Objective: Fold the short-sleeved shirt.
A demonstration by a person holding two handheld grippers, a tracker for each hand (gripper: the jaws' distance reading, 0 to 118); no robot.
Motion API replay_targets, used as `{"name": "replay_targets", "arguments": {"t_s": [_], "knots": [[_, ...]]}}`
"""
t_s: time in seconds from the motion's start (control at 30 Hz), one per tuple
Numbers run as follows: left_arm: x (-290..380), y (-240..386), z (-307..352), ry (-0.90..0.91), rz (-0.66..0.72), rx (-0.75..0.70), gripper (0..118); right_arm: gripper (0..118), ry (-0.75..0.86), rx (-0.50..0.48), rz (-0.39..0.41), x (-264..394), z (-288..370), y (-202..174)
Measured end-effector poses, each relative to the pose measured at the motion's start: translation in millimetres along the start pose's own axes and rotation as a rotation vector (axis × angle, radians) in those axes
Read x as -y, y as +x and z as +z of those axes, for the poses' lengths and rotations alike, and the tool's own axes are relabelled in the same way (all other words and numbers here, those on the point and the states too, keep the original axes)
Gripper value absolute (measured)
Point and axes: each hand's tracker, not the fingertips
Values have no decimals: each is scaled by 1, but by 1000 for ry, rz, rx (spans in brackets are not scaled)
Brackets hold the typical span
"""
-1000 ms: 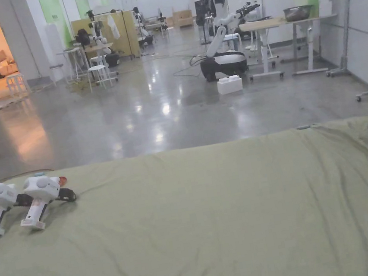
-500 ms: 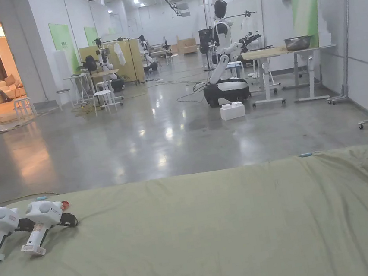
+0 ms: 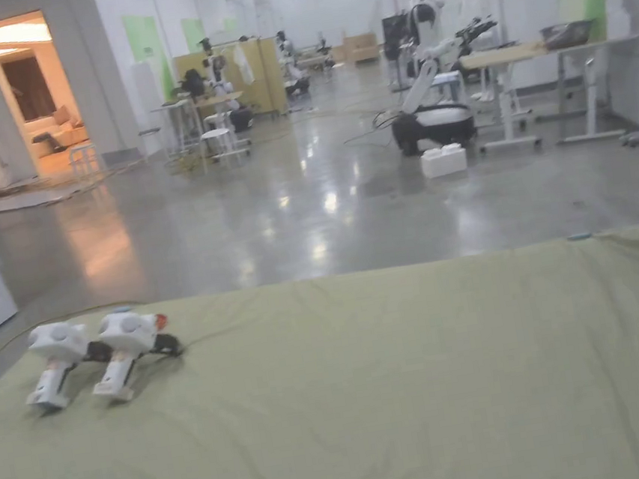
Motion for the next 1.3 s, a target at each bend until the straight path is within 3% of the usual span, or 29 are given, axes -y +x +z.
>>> {"name": "replay_targets", "arguments": {"t_s": [0.03, 0.07, 0.1, 0.13, 0.17, 0.2, 0.33, 0.47, 0.57, 0.67, 0.7, 0.73, 0.77, 0.8, 0.93, 1.03, 1.1, 1.17, 1.23, 1.3], "knots": [[5, -14, -8, -79, 19, -7, 2, 0, -11, 2, 5, 2, 2, 2], [9, -29, -15, -140, 55, 6, 14, 0, -21, 6, 2, 4, 2, 3], [16, -45, -23, -210, 104, 20, 36, 0, -34, 6, -7, 7, 2, 4], [26, -64, -31, -262, 163, 14, 72, 0, -50, 0, -24, 11, 2, 6], [38, -80, -39, -307, 223, 19, 88, 0, -68, -5, -36, 15, 1, 9], [53, -100, -50, -389, 286, 20, 90, 0, -83, -8, -43, 18, 1, 10], [119, -176, -84, -542, 604, -50, 88, 0, -143, -29, -78, 29, 1, 13], [168, -216, -109, -663, 767, 22, 88, 0, -191, -14, -91, 38, 1, 17], [184, -196, -118, -709, 904, 63, 88, 0, -211, -11, -115, 41, 3, 21], [183, -173, -121, -676, 935, 122, 84, 0, -218, 1, -128, 42, 5, 24], [184, -169, -124, -690, 947, 109, 72, 0, -218, 5, -130, 41, 6, 24], [184, -168, -124, -709, 963, 90, 36, 0, -222, 7, -131, 41, 6, 24], [183, -167, -122, -706, 947, 79, 12, 0, -225, 8, -130, 41, 6, 25], [184, -160, -125, -731, 885, 48, 12, 0, -228, 9, -128, 41, 7, 25], [172, -155, -128, -664, 890, 61, 7, 0, -243, 11, -108, 41, 8, 25], [141, -157, -127, -602, 866, -43, 6, 0, -251, 10, -111, 42, 8, 26], [109, -162, -128, -577, 737, -139, 6, 0, -260, 2, -126, 42, 6, 26], [91, -225, -128, -553, 688, -150, 6, 0, -262, -5, -133, 43, 6, 26], [61, -220, -126, -578, 517, -187, 6, 0, -263, -5, -132, 43, 5, 24], [45, -197, -121, -585, 471, -167, 6, 0, -267, -7, -145, 45, 4, 24]]}}
